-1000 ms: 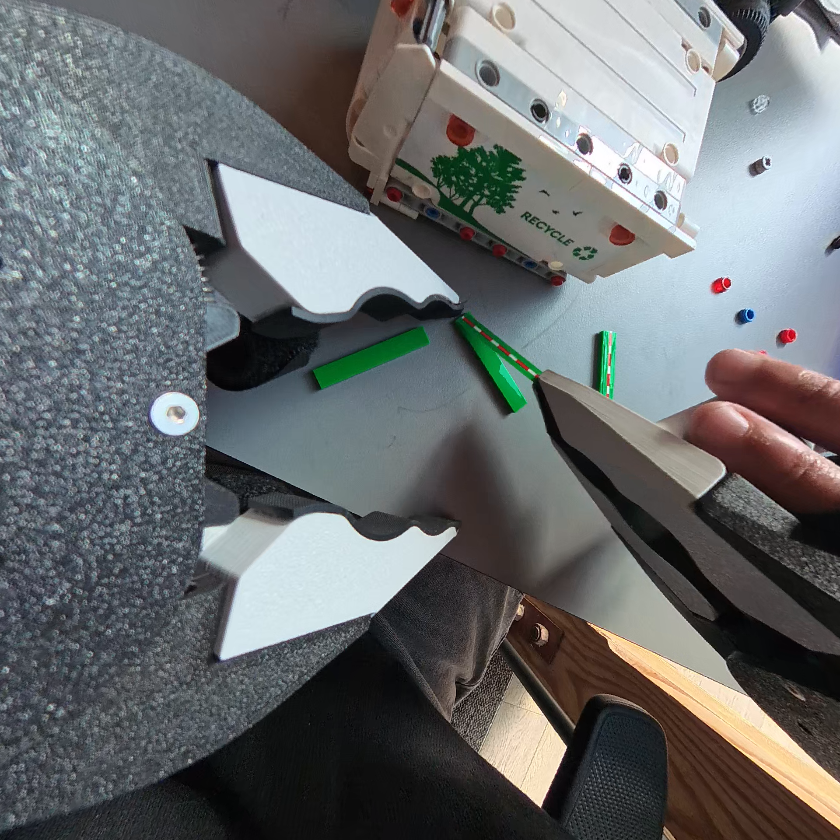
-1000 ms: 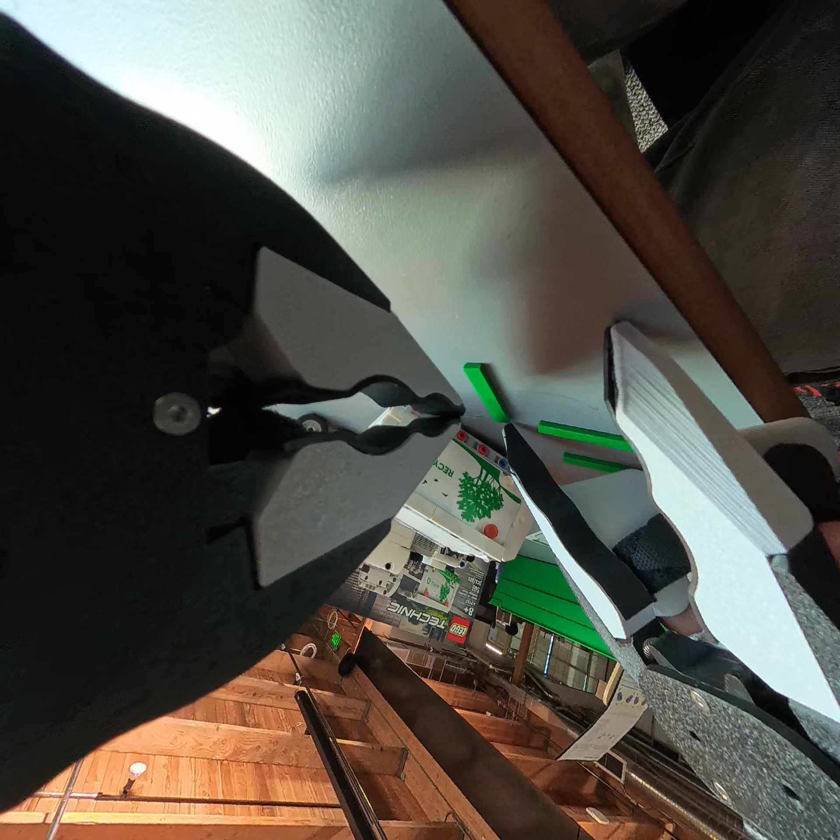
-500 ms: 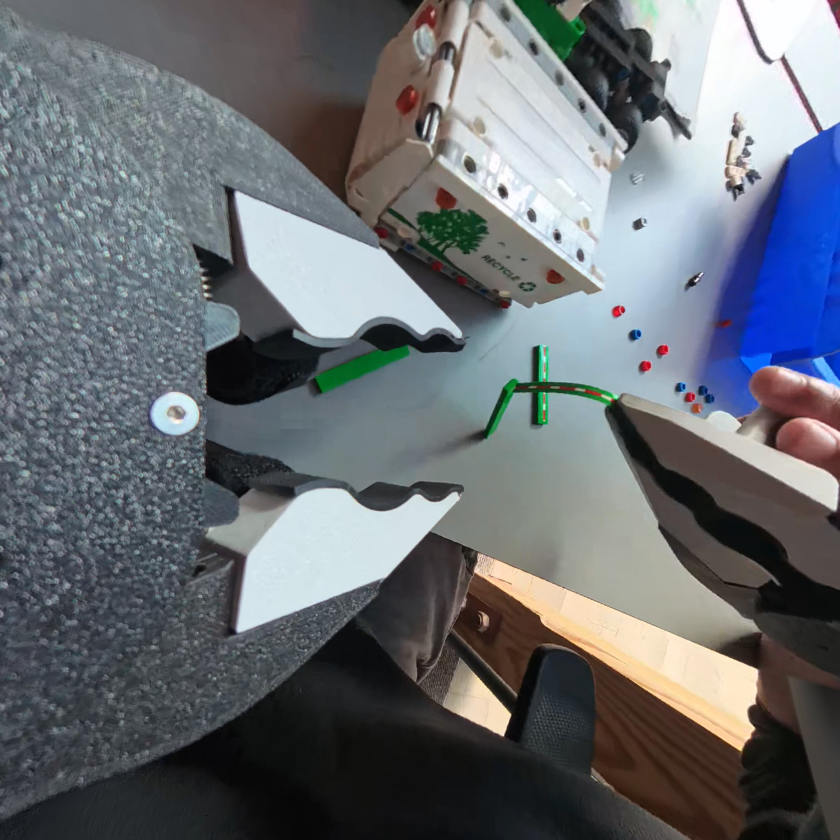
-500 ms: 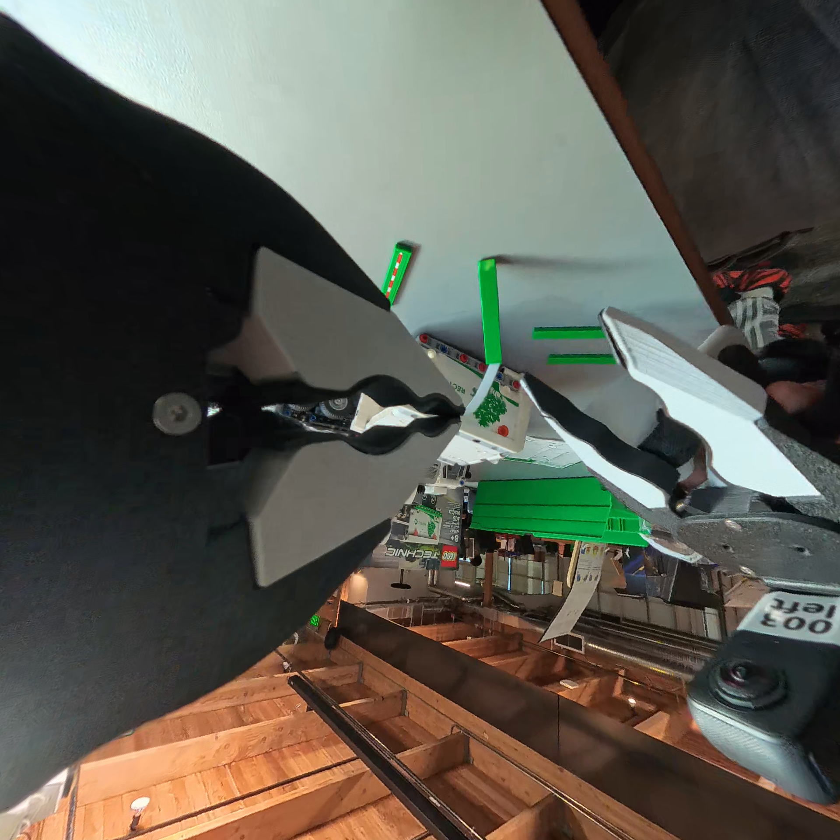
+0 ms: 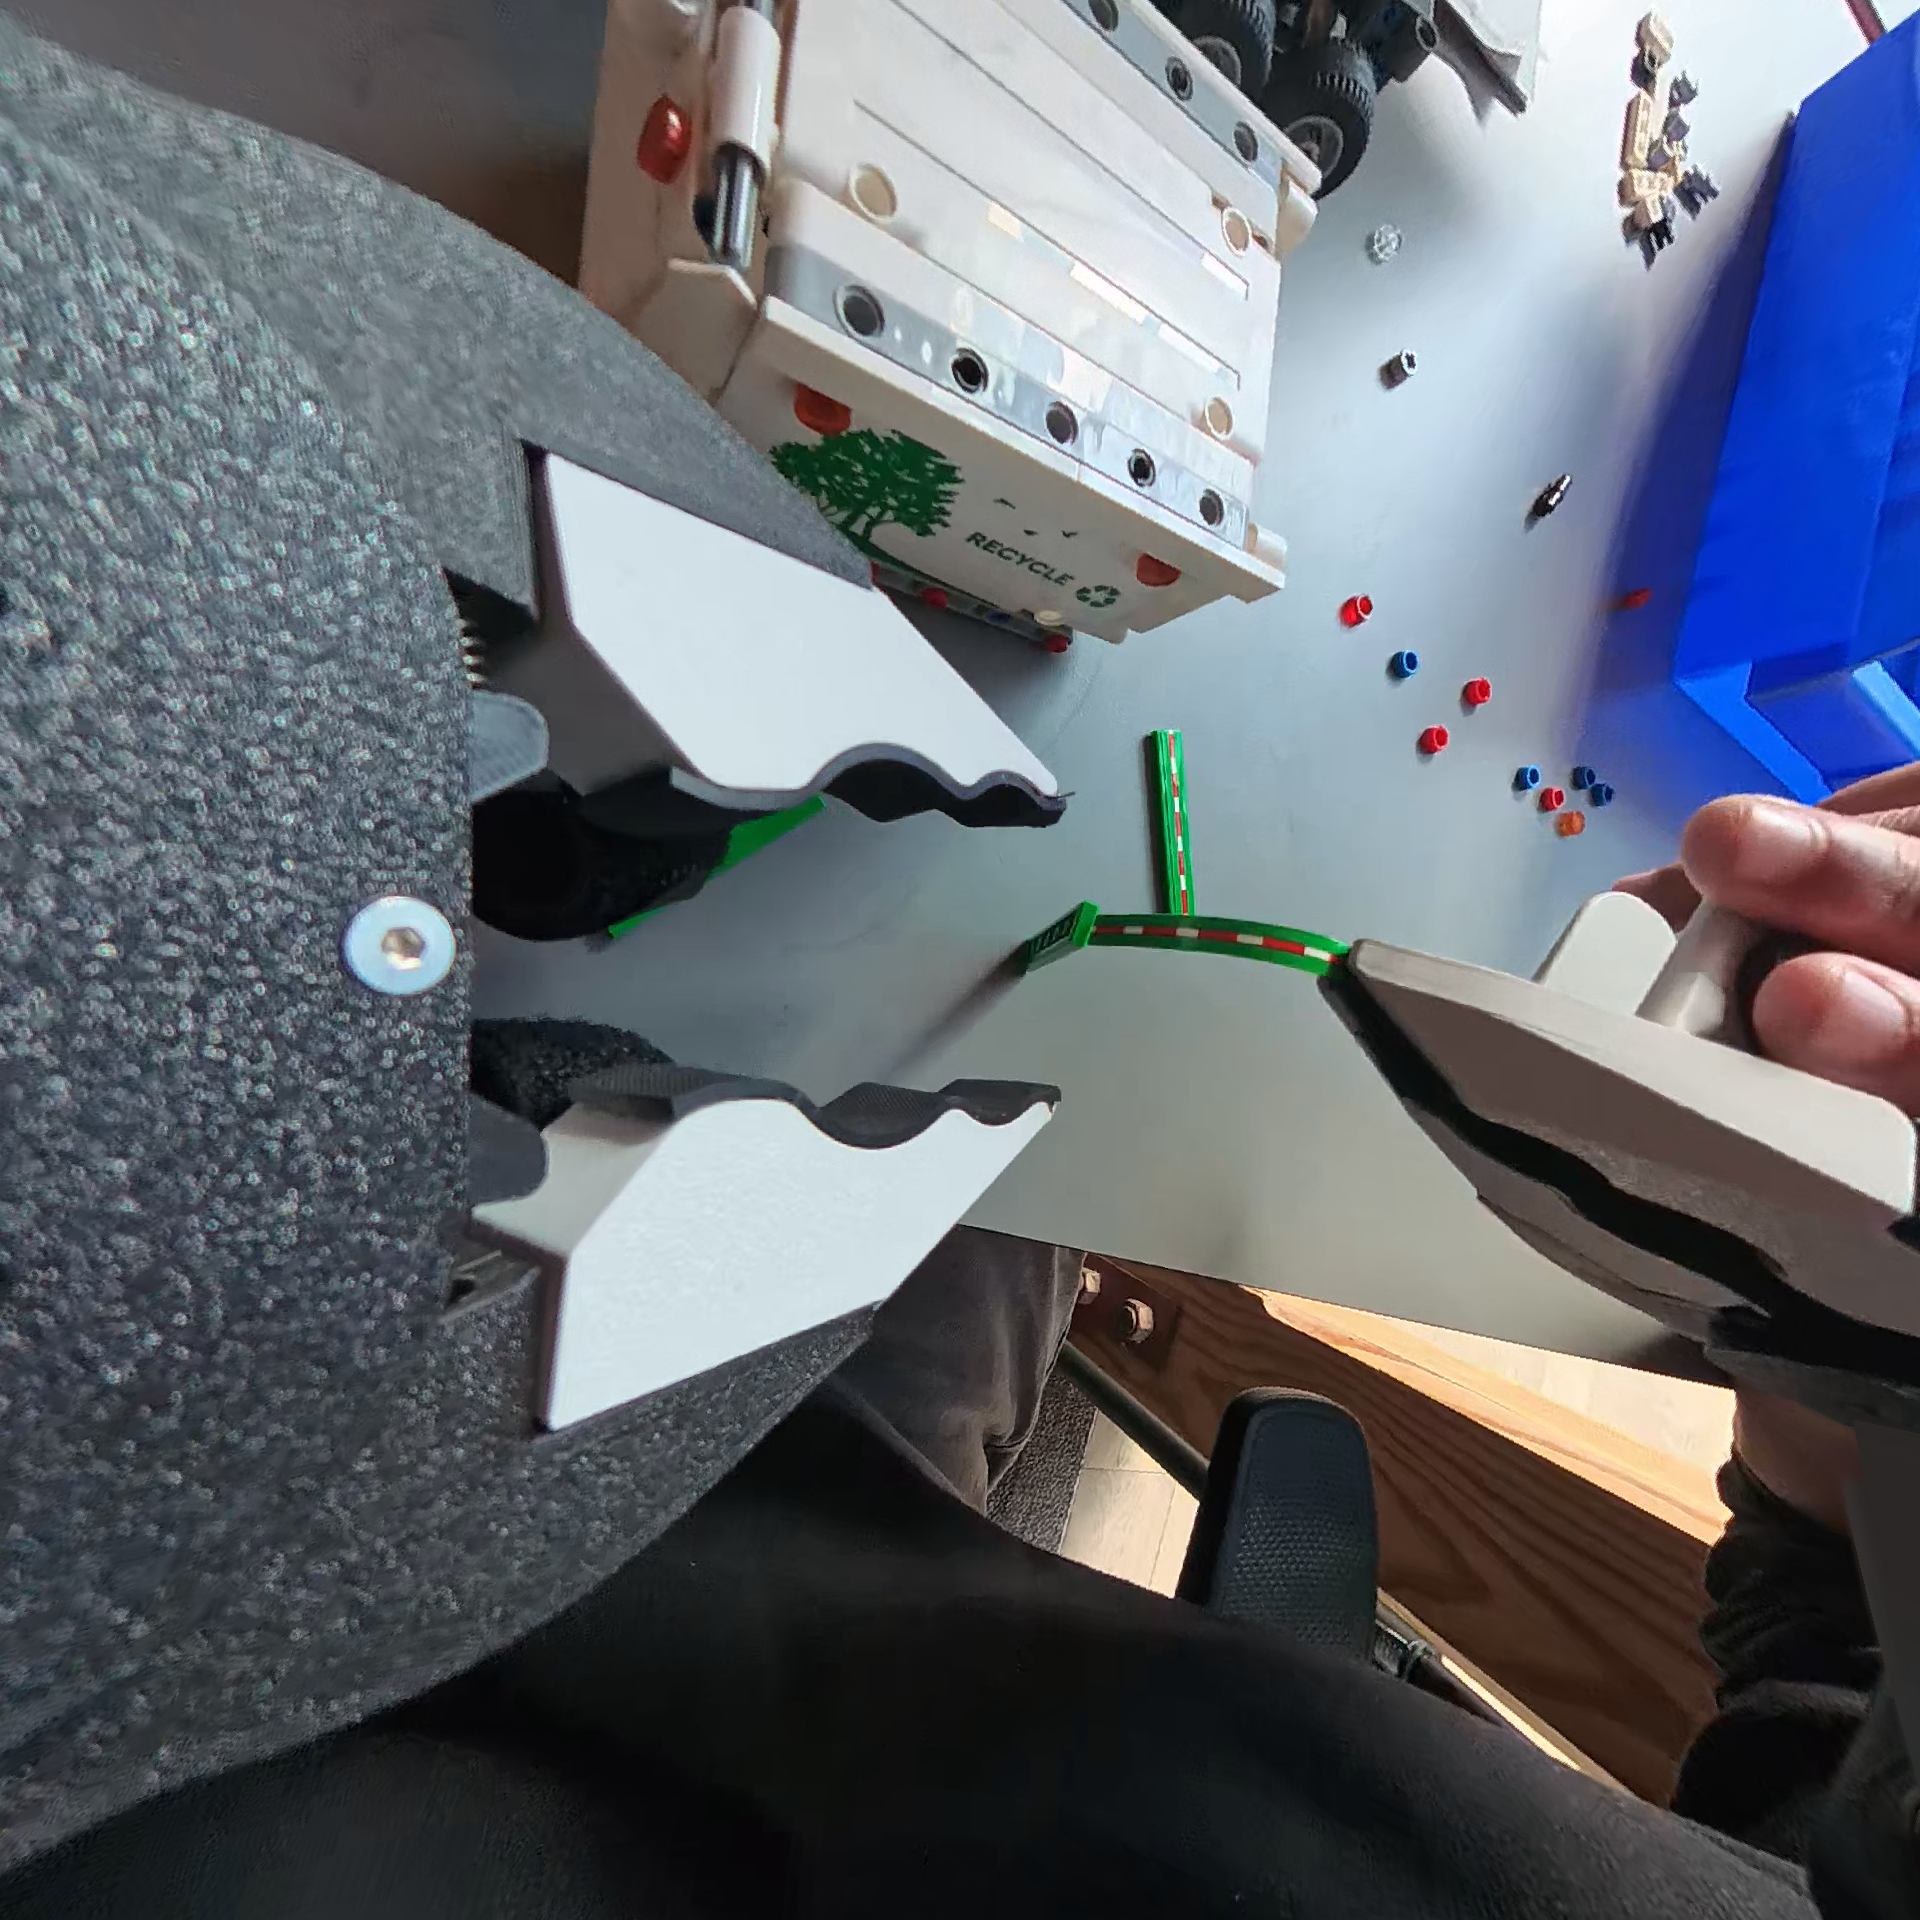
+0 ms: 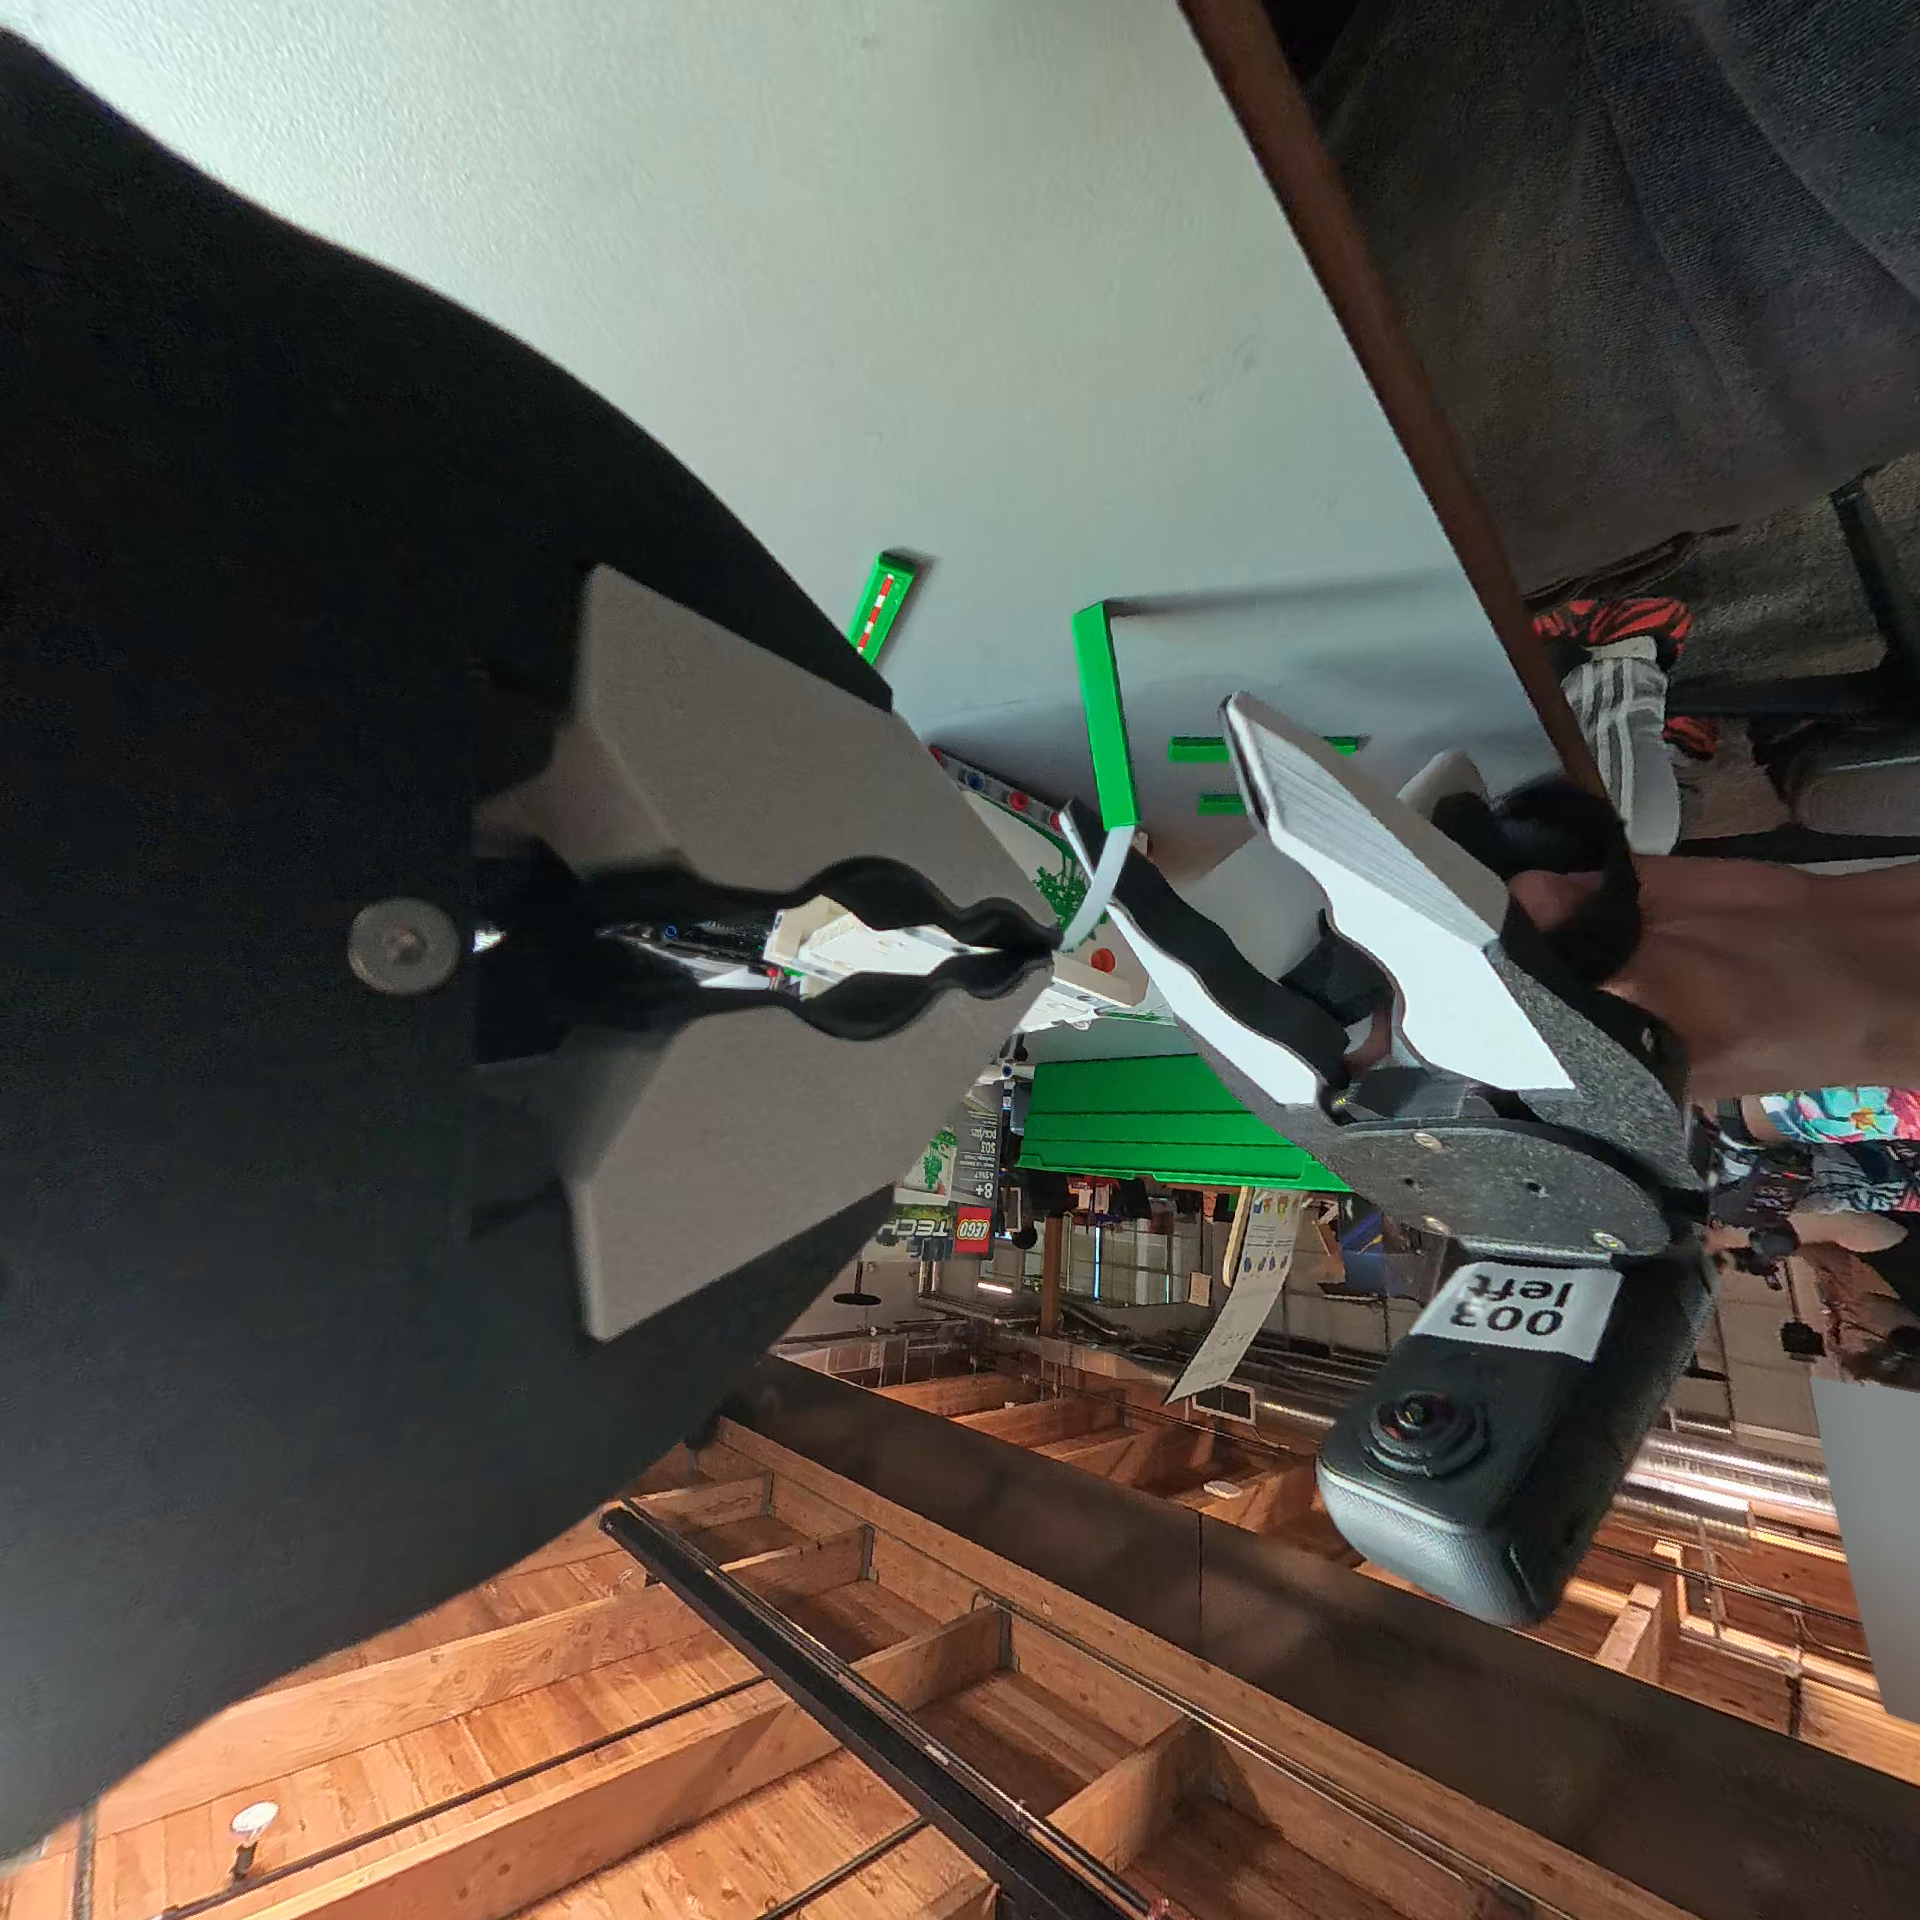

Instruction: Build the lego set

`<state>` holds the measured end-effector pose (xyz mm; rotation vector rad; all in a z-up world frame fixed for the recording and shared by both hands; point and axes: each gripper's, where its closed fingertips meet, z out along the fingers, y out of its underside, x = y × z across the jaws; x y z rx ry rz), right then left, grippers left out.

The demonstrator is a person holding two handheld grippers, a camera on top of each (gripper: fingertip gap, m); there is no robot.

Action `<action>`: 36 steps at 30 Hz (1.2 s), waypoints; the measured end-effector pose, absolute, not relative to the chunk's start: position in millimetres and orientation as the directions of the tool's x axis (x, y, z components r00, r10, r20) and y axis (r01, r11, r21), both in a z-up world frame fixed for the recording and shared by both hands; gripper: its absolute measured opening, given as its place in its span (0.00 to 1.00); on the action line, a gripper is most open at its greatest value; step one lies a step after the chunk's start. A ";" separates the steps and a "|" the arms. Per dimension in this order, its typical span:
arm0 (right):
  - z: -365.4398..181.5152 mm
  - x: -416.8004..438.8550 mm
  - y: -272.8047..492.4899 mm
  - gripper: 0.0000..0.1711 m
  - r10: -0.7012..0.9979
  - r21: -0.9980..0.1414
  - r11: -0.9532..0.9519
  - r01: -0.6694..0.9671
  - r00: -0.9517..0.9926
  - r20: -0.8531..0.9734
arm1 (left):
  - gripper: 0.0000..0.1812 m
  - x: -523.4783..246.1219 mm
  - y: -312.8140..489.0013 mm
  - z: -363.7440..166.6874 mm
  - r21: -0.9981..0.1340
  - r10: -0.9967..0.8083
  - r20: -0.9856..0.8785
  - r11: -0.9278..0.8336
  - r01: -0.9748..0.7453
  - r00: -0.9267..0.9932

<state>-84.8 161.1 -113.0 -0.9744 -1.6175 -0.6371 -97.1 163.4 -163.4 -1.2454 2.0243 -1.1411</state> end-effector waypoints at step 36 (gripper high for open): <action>-135.4 -82.2 153.7 0.00 0.198 0.107 0.566 0.817 -0.261 0.945 | 0.04 -109.2 169.4 -177.4 -0.792 -0.887 0.116 0.190 -0.581 -0.447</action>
